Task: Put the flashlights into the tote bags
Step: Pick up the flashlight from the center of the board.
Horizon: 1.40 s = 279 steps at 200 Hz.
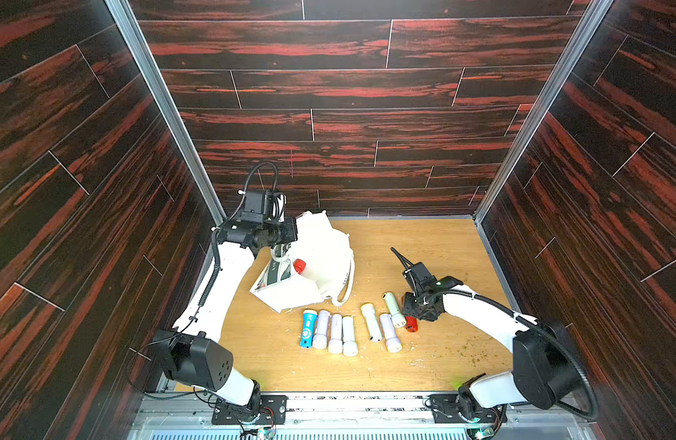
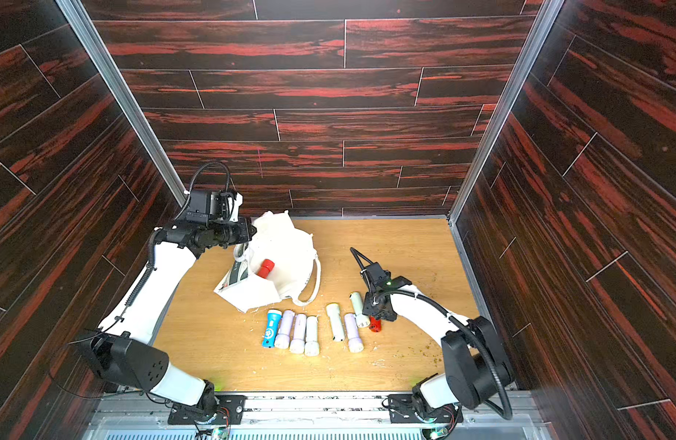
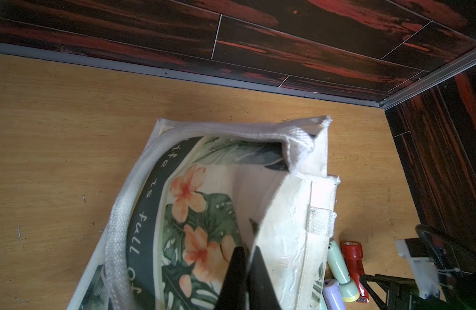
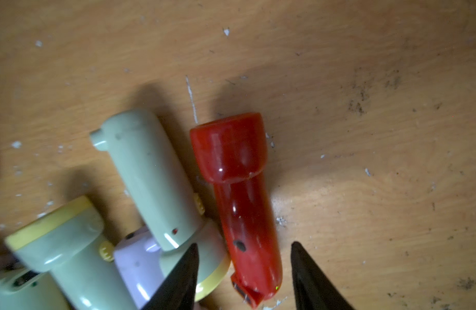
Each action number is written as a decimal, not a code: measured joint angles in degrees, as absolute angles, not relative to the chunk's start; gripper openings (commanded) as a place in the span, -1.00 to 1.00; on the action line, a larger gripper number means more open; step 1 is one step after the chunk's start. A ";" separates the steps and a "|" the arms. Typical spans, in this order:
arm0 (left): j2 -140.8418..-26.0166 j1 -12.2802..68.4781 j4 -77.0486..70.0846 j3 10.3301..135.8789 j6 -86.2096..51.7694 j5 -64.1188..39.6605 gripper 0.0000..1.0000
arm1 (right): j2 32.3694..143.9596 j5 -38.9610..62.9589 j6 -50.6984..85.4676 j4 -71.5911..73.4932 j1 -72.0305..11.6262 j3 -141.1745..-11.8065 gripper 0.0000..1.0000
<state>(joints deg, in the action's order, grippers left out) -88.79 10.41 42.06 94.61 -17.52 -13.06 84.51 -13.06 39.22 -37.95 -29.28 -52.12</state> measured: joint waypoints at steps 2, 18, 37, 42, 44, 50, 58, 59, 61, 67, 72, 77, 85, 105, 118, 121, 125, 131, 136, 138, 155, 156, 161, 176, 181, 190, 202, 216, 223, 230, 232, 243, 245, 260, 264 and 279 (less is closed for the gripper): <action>-88.79 10.41 42.06 94.61 -17.54 -13.06 -1.00 | 84.62 -13.06 39.11 -37.91 -29.21 -52.12 0.08; -88.79 10.41 42.09 94.61 -17.54 -13.04 -1.00 | 85.32 -13.06 38.74 -37.39 -28.84 -52.12 0.06; -88.79 10.41 42.15 94.61 -17.54 -13.02 -1.00 | 86.78 -13.06 38.35 -36.88 -28.58 -52.12 0.03; -88.79 10.41 42.17 94.61 -17.56 -13.02 -1.00 | 87.22 -13.06 38.26 -36.73 -28.51 -52.12 0.03; -88.79 10.41 42.19 94.61 -17.54 -13.02 -1.00 | 87.44 -13.06 38.28 -36.71 -28.49 -52.12 0.03; -88.79 10.41 42.19 94.61 -17.56 -13.02 -1.00 | 88.01 -13.08 38.24 -36.56 -28.40 -52.12 0.03; -88.79 10.41 42.19 94.61 -17.56 -13.02 -1.00 | 88.68 -13.04 38.17 -36.45 -28.27 -52.12 0.03; -88.79 10.41 42.19 94.61 -17.56 -13.02 -1.00 | 88.73 -13.06 38.15 -36.42 -28.25 -52.12 0.03; -88.79 10.41 42.19 94.61 -17.56 -13.02 -1.00 | 88.90 -13.04 38.06 -36.38 -28.23 -52.12 0.03; -88.79 10.41 42.22 94.61 -17.56 -12.99 -1.00 | 89.32 -13.04 38.02 -36.32 -28.12 -52.12 0.03; -88.79 10.41 42.22 94.61 -17.56 -12.97 -1.00 | 89.60 -13.04 37.98 -36.29 -28.08 -52.12 0.03; -88.79 10.44 42.22 94.61 -17.56 -12.97 -1.00 | 89.89 -13.04 37.82 -36.23 -28.01 -52.12 0.02; -88.79 10.48 42.22 94.61 -17.58 -12.95 -1.00 | 90.37 -13.04 37.78 -36.14 -27.92 -52.12 0.03; -88.79 10.52 42.30 94.61 -17.58 -12.91 -1.00 | 91.64 -13.02 37.43 -35.88 -27.83 -52.14 -0.01; -88.79 10.52 42.39 94.61 -17.58 -12.86 -1.00 | 92.47 -12.93 37.23 -35.70 -27.83 -52.14 -0.03; -88.79 10.52 42.41 94.61 -17.58 -12.84 -1.00 | 92.64 -12.88 37.17 -35.64 -27.81 -52.14 -0.03; -88.79 10.52 42.41 94.61 -17.58 -12.84 -1.00 | 92.84 -12.82 37.19 -35.51 -27.81 -52.14 -0.04; -88.79 10.57 42.41 94.61 -17.58 -12.82 -1.00 | 93.12 -12.67 37.10 -35.44 -27.77 -52.14 -0.05; -88.79 10.57 42.41 94.61 -17.58 -12.82 -1.00 | 93.32 -12.58 36.99 -35.35 -27.73 -52.14 -0.06; -88.82 10.57 42.41 94.61 -17.58 -12.82 -1.00 | 93.38 -12.53 37.01 -35.27 -27.73 -52.14 -0.05; -88.84 10.57 42.41 94.61 -17.61 -12.82 -1.00 | 93.67 -12.23 36.80 -34.92 -27.53 -52.14 -0.09; -88.84 10.57 42.41 94.61 -17.61 -12.82 -1.00 | 93.67 -12.19 36.77 -34.92 -27.53 -52.14 -0.10; -88.84 10.57 42.41 94.61 -17.61 -12.82 -1.00 | 93.67 -12.14 36.75 -34.85 -27.46 -52.14 -0.11; -88.84 10.57 42.44 94.61 -17.61 -12.82 -1.00 | 93.78 -11.97 36.62 -34.50 -27.33 -52.14 -0.19; -88.86 10.57 42.44 94.61 -17.61 -12.82 -1.00 | 93.80 -11.94 36.71 -34.41 -27.31 -52.14 -0.21; -88.86 10.57 42.44 94.61 -17.61 -12.82 -1.00 | 93.80 -11.92 36.62 -34.35 -27.29 -52.14 -0.23; -88.86 10.61 42.44 94.61 -17.61 -12.82 -1.00 | 93.80 -11.90 36.60 -34.30 -27.29 -52.14 -0.27; -88.86 10.63 42.44 94.61 -17.63 -12.82 -1.00 | 93.80 -11.92 36.60 -34.33 -27.29 -52.14 -0.35; -88.86 10.63 42.44 94.61 -17.65 -12.82 -1.00 | 93.80 -11.94 36.60 -34.33 -27.29 -52.14 -0.37; -88.86 10.63 42.44 94.61 -17.78 -12.82 -1.00 | 93.78 -11.97 36.60 -34.35 -27.29 -52.14 -0.40; -88.86 10.63 42.44 94.61 -17.78 -12.82 -1.00 | 93.76 -11.97 36.60 -34.35 -27.29 -52.14 -0.41; -88.86 10.66 42.44 94.61 -17.82 -12.82 -1.00 | 93.65 -12.08 36.67 -34.52 -27.29 -52.14 -0.49; -88.86 10.70 42.44 94.61 -17.82 -12.82 -1.00 | 93.62 -12.16 36.73 -34.61 -27.29 -52.14 -0.51; -88.86 10.90 42.46 94.61 -17.82 -12.80 -1.00 | 92.62 -12.69 37.08 -35.51 -27.29 -52.05 -0.67; -88.86 10.92 42.44 94.61 -17.80 -12.78 -1.00 | 92.03 -12.84 37.30 -35.75 -27.27 -52.01 -0.71; -88.86 11.14 42.46 94.61 -17.80 -12.49 -1.00 | 88.40 -13.10 37.82 -36.07 -27.27 -51.37 -0.89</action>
<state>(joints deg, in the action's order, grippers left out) -88.86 11.14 42.46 94.61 -17.80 -12.49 88.40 -13.10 37.82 -36.07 -27.27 -51.37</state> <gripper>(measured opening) 0.074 0.401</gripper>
